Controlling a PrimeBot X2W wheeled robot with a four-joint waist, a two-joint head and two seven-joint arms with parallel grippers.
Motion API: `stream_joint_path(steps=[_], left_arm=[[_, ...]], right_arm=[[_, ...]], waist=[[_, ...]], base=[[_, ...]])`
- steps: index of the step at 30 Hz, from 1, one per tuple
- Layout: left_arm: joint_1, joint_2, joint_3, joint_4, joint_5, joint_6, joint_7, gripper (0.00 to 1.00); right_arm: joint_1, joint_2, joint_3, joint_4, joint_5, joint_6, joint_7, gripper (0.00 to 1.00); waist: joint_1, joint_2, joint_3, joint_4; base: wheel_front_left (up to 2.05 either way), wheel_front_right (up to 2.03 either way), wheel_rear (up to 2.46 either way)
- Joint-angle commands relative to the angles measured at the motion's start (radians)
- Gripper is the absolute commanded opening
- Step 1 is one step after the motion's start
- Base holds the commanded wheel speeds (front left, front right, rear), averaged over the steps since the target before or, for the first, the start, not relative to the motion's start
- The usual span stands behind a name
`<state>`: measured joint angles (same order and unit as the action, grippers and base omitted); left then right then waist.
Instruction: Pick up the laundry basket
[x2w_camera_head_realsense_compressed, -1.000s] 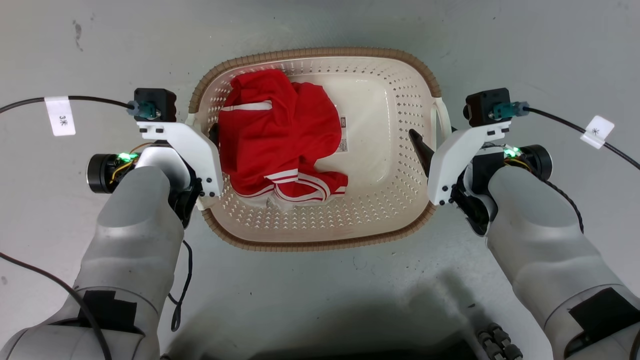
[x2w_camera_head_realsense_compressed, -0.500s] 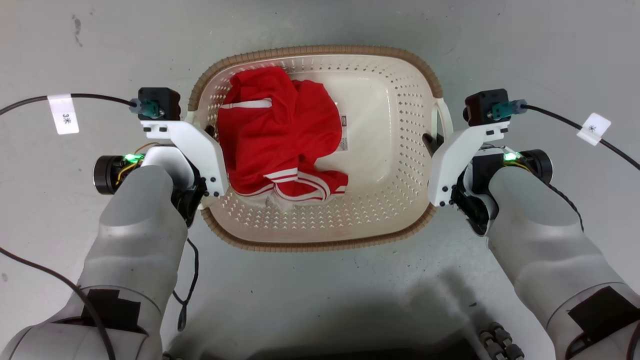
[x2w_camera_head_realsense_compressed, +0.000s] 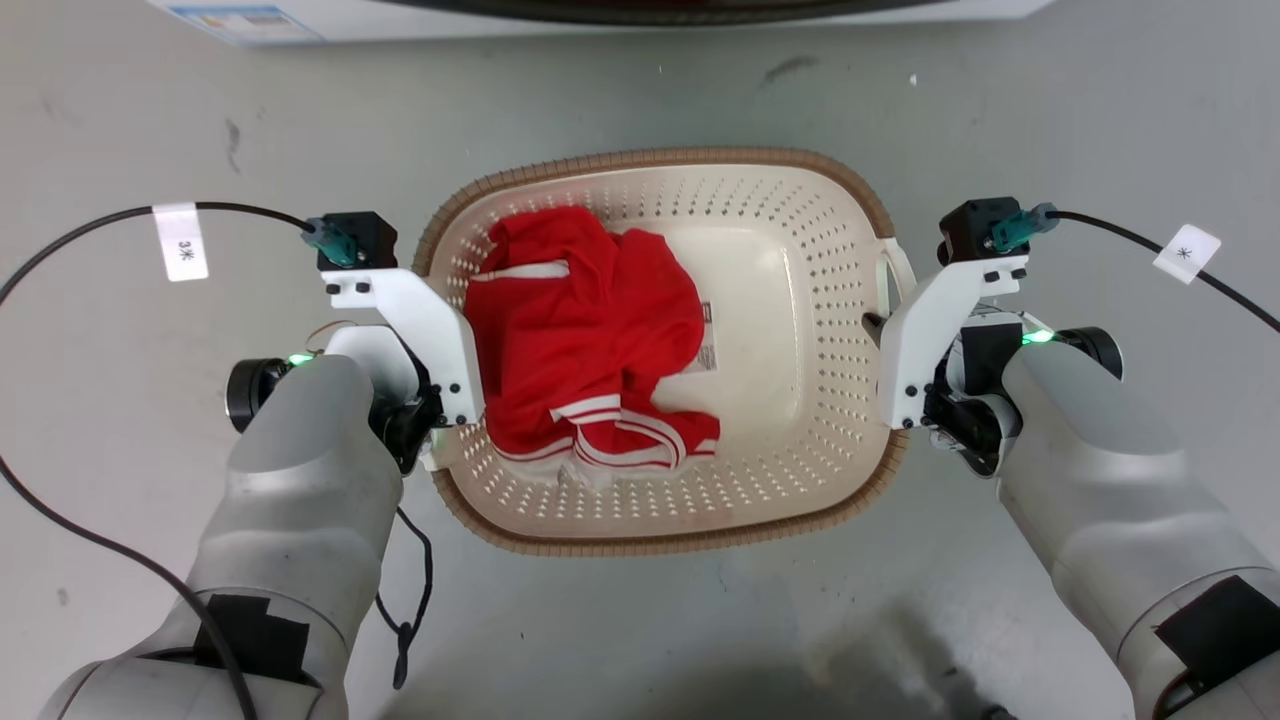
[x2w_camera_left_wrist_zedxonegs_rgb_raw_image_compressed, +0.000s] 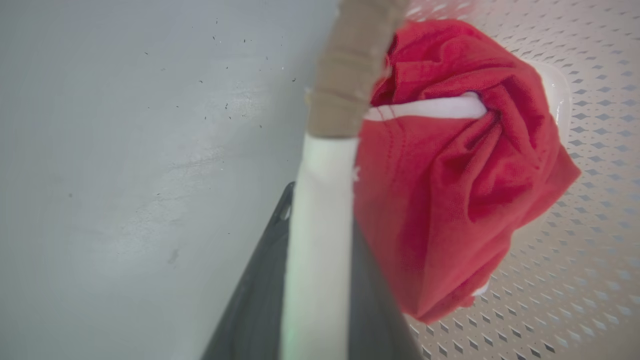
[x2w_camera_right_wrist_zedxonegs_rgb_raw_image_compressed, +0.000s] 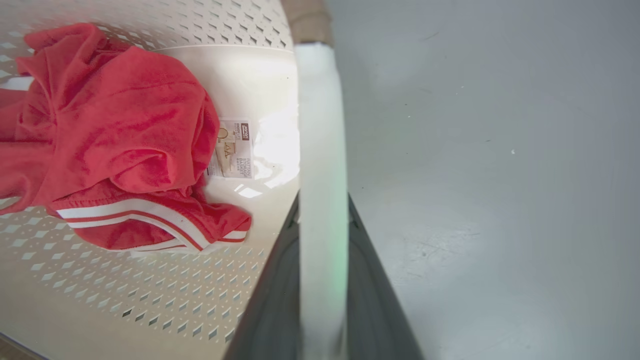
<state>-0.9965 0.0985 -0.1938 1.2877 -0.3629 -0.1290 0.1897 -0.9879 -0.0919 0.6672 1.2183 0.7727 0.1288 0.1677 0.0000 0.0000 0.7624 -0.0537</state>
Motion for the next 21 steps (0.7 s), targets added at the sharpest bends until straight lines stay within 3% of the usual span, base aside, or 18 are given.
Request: stream_joint_path(steps=[1,21], left_arm=[[0.009,-0.008,-0.006,0.001,-0.012,-0.002,0.020,0.00],[0.078,-0.022,-0.035,0.001,-0.133,-0.002,0.202,0.00]], right_arm=[[0.005,-0.003,0.007,-0.002,0.015,0.004,0.018,0.00],[0.078,-0.031,0.044,0.033,0.128,0.003,0.264,0.00]], waist=[[0.0000,0.0000,-0.055,0.010],[0.0000,0.0000,-0.382,0.044]], base=[[0.00,0.00,0.00],[0.00,0.00,0.00]])
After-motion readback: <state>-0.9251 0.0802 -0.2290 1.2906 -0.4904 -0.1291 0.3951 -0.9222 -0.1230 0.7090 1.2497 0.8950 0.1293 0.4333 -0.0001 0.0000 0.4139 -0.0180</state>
